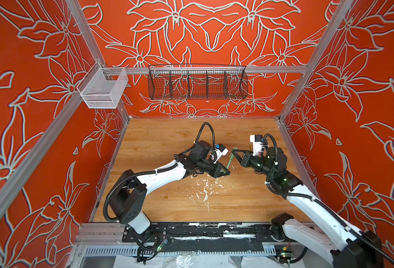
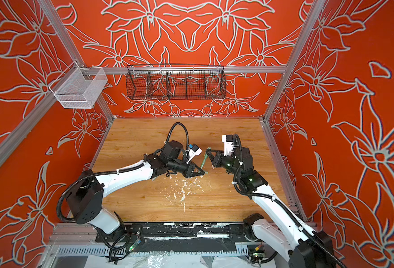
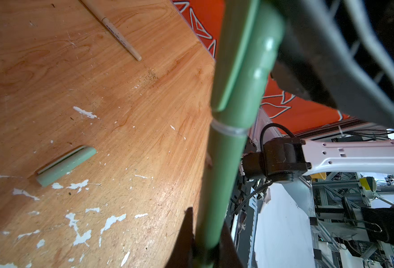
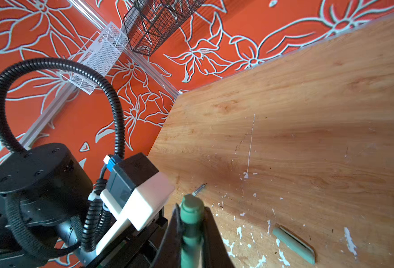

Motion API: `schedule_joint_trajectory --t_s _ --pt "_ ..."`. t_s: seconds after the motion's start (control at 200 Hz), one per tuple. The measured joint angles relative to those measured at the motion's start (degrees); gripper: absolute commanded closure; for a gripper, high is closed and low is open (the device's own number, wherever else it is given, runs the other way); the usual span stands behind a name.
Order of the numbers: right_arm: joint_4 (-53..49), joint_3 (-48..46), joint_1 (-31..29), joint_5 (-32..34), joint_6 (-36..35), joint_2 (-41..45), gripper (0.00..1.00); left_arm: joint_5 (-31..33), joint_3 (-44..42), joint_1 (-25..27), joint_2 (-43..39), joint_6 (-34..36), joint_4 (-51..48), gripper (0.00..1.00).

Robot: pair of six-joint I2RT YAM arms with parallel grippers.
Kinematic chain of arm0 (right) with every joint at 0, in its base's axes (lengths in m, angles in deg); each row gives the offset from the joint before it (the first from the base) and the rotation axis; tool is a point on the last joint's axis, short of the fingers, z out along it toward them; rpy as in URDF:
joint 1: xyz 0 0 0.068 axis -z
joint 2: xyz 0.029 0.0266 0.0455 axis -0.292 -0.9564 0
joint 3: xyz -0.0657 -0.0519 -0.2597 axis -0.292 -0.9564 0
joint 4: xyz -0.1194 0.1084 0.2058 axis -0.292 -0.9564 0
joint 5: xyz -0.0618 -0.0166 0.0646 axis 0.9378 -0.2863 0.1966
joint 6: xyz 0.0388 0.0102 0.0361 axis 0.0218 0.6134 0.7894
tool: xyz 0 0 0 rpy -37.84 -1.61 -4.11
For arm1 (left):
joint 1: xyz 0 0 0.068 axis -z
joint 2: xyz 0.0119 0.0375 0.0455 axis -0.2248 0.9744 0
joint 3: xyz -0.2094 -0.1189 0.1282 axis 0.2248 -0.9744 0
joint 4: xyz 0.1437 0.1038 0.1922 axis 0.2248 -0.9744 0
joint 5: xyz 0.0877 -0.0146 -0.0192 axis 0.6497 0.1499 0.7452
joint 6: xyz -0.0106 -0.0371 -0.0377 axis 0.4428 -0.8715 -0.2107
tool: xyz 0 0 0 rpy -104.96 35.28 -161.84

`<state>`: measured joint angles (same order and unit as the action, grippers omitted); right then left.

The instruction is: Insert the pens into the pen caps

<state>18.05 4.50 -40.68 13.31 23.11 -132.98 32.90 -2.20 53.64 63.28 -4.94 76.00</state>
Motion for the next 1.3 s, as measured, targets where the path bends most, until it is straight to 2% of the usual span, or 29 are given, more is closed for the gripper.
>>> schedule_joint_trajectory --t_s 0.59,0.851,1.076,1.256,1.296 --pt "4.5 -2.9 -4.0 10.1 2.4 -0.2 1.00 -4.6 6.3 -2.2 5.0 2.4 -6.0 1.00" --pt "2.7 -4.2 -7.6 11.2 2.8 0.2 1.00 -6.5 10.1 -3.3 6.4 0.4 -6.3 1.00" --pt "-2.7 -2.8 -8.3 15.7 3.3 5.5 1.00 -10.3 12.0 -3.3 6.7 0.5 -5.5 1.00" --pt "-5.1 0.5 -7.5 14.1 2.6 5.1 1.00 -9.4 10.7 -3.3 4.0 0.7 -3.8 1.00" --pt "-5.6 1.6 -7.5 13.2 2.2 4.5 1.00 -8.5 10.1 -3.3 2.8 0.6 -3.8 0.94"
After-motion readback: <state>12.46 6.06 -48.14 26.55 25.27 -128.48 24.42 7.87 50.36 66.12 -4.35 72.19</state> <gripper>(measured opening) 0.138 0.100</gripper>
